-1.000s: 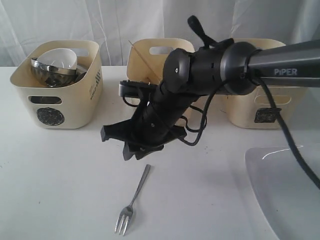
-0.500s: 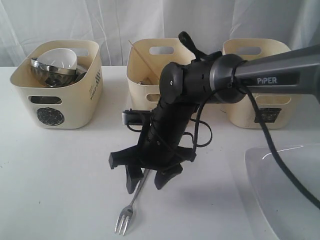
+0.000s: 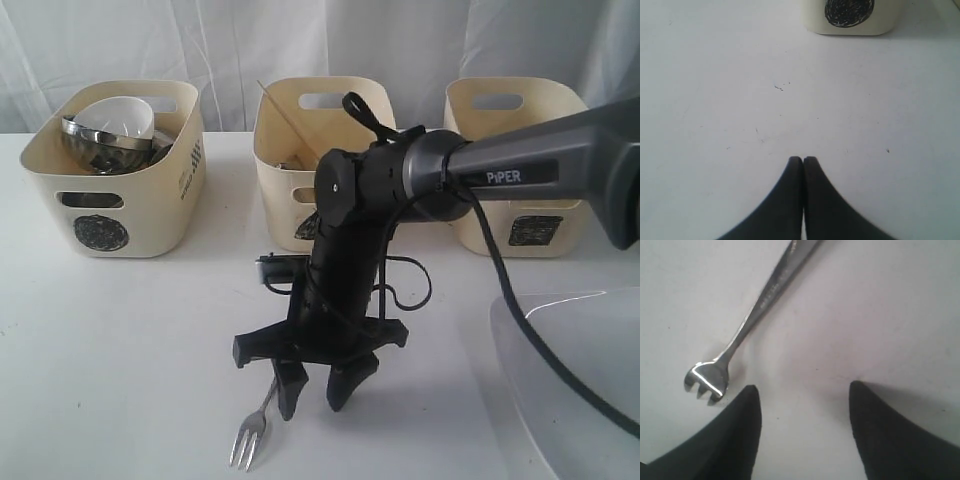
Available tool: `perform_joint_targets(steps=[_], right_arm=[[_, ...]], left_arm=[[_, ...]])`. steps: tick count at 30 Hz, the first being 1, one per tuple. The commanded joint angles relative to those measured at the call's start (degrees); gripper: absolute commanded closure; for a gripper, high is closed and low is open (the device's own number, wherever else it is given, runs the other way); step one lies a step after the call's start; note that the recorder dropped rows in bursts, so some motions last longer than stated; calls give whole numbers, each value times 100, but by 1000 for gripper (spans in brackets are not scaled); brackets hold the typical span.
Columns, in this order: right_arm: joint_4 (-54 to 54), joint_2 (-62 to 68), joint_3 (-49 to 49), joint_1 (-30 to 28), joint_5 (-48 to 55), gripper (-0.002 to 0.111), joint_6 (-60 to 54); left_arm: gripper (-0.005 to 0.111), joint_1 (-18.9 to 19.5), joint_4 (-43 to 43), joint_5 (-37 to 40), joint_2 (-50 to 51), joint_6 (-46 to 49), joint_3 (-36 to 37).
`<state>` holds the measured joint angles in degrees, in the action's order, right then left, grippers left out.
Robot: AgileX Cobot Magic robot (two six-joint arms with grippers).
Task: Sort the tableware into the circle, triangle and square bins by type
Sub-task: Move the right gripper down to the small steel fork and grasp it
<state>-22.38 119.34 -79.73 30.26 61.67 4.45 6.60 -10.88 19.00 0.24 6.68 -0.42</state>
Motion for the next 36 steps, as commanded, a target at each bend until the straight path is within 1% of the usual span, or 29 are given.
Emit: perform_joint_targets(steps=[1,3,6,8,10,19,24,27,31,36], right_arm=[[-583,-269,-193,86,-60,58,-211],[-809,-363,-254,248,-197,58,-495],[-773,-383,-284,577,-655,58,-860],[-691,-298,-284,733,-971,58,-928],[-623,-194,-284,833,-1058,58,-941],[-573,118,-284,858,-1046,58,-919],[-522,131,-284,858,-768,58,-678],[-281,131,-284,858,-596,59,-506],[155,22,-307,858,-522,59,-223],[150,-378,-316,858,-563,59,-193]], left_arm=[[107,11,-34,51,-24,24,42],[107,11,-34,51,-24,24,42],[107,11,-34,51,-24,24,42],[107,11,-34,51,-24,24,42],[107,11,-34,51,-24,24,42],[107,11,-34,51,-24,24,42],[107,11,-34,51,-24,24,42],[107,11,-34,51,-24,24,42],[107,11,-34,51,-24,24,42],[107,11,-34,51,-24,24,42]])
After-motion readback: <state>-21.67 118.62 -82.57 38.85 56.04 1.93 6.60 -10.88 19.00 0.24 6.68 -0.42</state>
